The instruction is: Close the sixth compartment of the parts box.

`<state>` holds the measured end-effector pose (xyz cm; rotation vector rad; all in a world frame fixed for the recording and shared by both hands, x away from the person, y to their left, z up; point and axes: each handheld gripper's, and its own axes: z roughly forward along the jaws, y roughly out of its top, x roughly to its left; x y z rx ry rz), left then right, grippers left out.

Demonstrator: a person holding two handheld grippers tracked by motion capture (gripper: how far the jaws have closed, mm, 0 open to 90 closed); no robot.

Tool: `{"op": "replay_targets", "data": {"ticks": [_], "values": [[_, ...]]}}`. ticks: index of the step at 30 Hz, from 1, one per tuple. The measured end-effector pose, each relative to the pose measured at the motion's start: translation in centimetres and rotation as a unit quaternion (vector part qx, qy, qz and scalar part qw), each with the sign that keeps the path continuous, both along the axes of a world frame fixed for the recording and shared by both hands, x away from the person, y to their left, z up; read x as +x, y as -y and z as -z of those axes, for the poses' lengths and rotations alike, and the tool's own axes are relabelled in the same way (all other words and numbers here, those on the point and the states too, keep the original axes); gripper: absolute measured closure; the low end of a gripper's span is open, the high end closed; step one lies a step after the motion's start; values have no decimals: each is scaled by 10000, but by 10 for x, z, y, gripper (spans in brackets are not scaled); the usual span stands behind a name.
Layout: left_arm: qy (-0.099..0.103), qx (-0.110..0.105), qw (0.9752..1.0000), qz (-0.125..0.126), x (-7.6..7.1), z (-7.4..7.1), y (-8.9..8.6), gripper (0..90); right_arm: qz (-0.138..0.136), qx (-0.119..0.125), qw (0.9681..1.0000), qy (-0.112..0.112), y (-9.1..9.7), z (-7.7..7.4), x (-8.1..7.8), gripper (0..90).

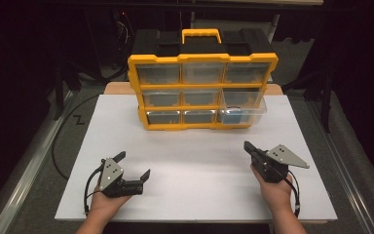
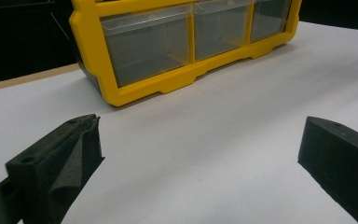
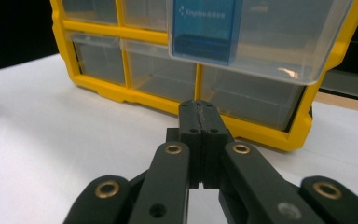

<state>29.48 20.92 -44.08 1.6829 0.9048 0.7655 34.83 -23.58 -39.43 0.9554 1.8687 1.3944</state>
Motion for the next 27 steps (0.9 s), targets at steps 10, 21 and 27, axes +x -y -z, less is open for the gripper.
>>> {"op": "replay_targets", "data": {"ticks": [10, 21, 27], "values": [[-134, 18, 9999, -46, 3, 4, 0, 4, 75, 249, 9996, 60, -5, -4, 5, 900], [-128, 45, 9999, -28, 3, 5, 0, 4, 99, 174, 9998, -37, -8, -16, 24, 900], [-81, 50, 9999, 46, 1, 4, 1, 4, 167, 59, 9998, 81, -12, -24, 34, 900]]}}
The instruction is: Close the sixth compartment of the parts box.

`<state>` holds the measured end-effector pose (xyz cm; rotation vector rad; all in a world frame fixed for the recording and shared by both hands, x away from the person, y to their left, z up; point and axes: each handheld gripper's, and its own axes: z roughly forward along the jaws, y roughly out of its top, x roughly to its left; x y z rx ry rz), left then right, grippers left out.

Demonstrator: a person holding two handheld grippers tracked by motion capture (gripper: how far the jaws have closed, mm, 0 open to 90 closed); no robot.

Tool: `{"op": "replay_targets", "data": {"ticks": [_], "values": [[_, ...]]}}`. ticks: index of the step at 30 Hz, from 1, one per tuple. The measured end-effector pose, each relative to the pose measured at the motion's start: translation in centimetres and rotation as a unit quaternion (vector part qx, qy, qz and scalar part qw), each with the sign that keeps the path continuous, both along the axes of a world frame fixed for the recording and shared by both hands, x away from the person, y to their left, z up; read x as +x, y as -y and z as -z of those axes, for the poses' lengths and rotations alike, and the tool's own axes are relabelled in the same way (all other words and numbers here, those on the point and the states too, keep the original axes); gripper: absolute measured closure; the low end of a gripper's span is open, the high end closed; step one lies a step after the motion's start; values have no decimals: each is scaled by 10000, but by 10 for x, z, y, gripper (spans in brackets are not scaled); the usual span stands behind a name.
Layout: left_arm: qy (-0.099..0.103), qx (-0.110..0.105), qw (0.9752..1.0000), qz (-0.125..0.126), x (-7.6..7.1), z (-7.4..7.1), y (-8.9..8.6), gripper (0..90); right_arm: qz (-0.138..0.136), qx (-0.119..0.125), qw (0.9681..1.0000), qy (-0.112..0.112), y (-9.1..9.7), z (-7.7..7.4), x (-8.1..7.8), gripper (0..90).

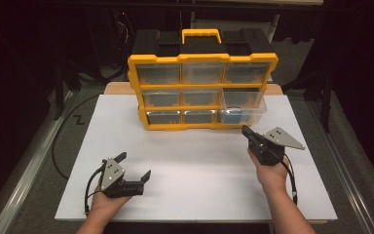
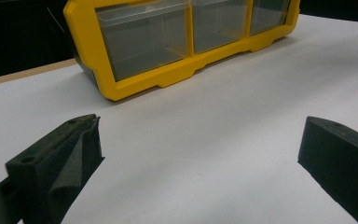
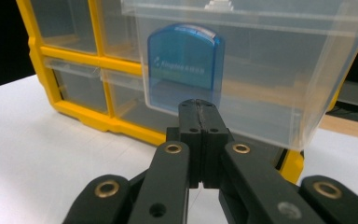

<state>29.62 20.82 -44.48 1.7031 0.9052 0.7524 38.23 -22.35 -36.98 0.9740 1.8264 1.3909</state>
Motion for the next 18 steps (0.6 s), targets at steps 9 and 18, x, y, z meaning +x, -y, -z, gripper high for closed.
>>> {"op": "replay_targets", "data": {"ticks": [9, 18], "values": [[39, -21, 10000, 35, -2, -1, -1, 4, 149, -88, 9998, 86, -4, -10, 9, 900], [25, 2, 10000, 71, -2, -1, 0, 4, 223, -161, 9994, 205, -7, -20, 13, 900]]}}
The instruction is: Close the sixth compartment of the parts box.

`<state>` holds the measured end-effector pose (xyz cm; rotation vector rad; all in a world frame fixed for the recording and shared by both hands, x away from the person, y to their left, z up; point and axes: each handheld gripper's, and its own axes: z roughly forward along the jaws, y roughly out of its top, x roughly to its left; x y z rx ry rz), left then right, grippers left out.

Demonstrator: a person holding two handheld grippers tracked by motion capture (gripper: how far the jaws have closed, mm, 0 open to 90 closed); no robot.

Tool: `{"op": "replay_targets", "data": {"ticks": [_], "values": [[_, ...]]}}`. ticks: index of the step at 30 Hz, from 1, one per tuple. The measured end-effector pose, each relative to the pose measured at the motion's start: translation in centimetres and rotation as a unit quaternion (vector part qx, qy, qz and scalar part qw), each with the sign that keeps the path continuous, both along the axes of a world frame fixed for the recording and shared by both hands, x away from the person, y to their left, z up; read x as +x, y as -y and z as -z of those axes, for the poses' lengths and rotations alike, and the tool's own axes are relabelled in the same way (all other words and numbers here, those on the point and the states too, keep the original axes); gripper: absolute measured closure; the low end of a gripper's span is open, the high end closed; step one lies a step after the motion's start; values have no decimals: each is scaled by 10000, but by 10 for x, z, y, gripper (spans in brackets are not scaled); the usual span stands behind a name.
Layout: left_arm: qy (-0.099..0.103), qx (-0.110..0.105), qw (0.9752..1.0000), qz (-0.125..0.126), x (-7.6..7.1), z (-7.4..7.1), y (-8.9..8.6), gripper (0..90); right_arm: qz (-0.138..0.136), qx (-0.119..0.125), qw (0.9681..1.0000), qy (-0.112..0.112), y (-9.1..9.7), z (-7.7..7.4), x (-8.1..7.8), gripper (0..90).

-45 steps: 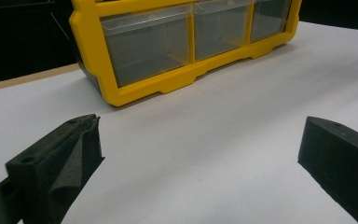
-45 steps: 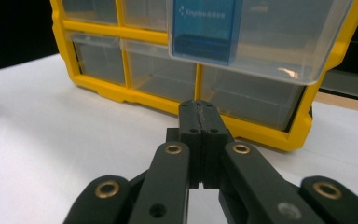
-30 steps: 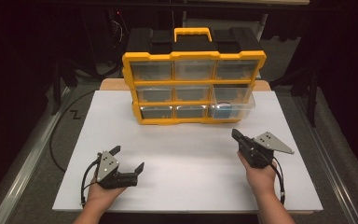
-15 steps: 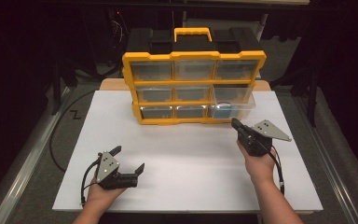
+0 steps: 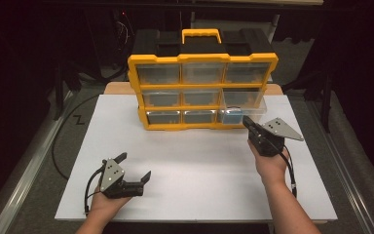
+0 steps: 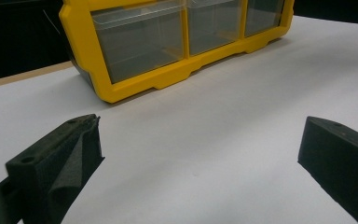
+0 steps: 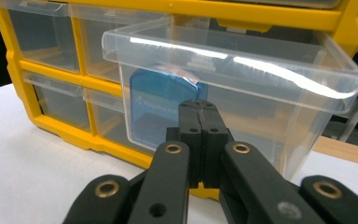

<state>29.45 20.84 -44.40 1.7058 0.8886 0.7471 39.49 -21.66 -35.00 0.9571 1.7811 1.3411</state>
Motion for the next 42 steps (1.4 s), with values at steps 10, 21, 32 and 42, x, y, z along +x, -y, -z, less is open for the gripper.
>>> {"op": "replay_targets", "data": {"ticks": [10, 21, 32, 42], "values": [[5, 5, 10000, 17, 0, 0, -1, 4, 24, -10, 10000, 29, -2, -4, 3, 900], [32, -25, 10000, 28, 0, 0, -1, 4, 31, -73, 9999, 66, -4, -8, 5, 900], [13, -45, 10000, 36, 0, 0, -2, 4, 47, -103, 9999, 64, -6, -8, 7, 900], [2, -61, 10000, 22, 0, 0, -3, 4, 78, -123, 9999, 68, -7, -9, 11, 900]]}}
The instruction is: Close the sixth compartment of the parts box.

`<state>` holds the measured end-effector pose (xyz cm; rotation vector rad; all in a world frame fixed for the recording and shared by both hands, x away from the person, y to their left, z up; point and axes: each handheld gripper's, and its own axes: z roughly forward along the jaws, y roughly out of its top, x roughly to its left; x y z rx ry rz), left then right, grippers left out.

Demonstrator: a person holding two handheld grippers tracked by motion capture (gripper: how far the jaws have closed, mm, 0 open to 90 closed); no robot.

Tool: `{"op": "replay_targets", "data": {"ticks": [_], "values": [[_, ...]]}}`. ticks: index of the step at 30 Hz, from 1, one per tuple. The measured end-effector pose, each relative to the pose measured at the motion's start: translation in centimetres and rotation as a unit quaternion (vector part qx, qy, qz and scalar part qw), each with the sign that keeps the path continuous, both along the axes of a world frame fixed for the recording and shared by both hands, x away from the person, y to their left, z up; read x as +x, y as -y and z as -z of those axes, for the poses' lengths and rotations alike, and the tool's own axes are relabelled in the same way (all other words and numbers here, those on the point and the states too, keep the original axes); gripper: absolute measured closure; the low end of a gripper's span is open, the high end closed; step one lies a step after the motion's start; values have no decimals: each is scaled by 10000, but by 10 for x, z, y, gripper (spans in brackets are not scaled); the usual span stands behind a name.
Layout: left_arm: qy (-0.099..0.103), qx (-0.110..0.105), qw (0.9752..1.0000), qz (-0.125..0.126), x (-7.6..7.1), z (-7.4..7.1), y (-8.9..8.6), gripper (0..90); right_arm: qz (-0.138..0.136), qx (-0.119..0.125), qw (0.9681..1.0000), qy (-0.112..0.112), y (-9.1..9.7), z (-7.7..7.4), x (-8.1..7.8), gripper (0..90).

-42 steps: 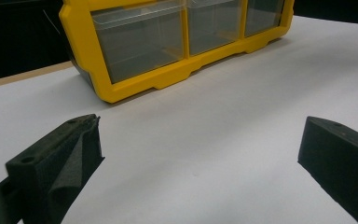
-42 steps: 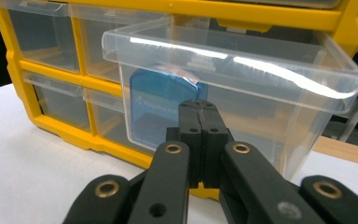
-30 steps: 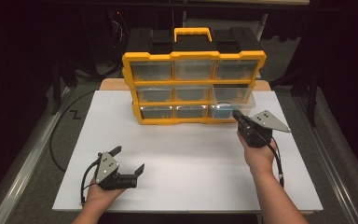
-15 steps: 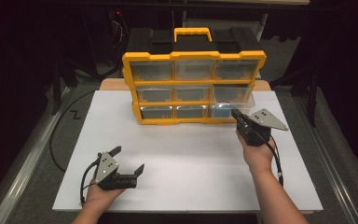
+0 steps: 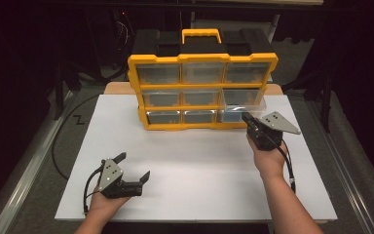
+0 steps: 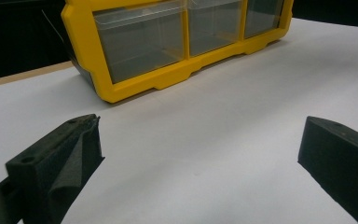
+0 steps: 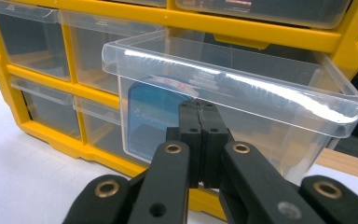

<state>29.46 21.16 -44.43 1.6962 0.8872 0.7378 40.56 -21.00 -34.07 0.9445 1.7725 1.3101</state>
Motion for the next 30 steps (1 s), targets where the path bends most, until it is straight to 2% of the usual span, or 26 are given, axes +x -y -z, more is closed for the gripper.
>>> {"op": "replay_targets", "data": {"ticks": [30], "values": [[7, -12, 10000, 57, -1, 0, -1, 4, 148, -122, 9998, -34, -4, -3, 20, 900]]}}
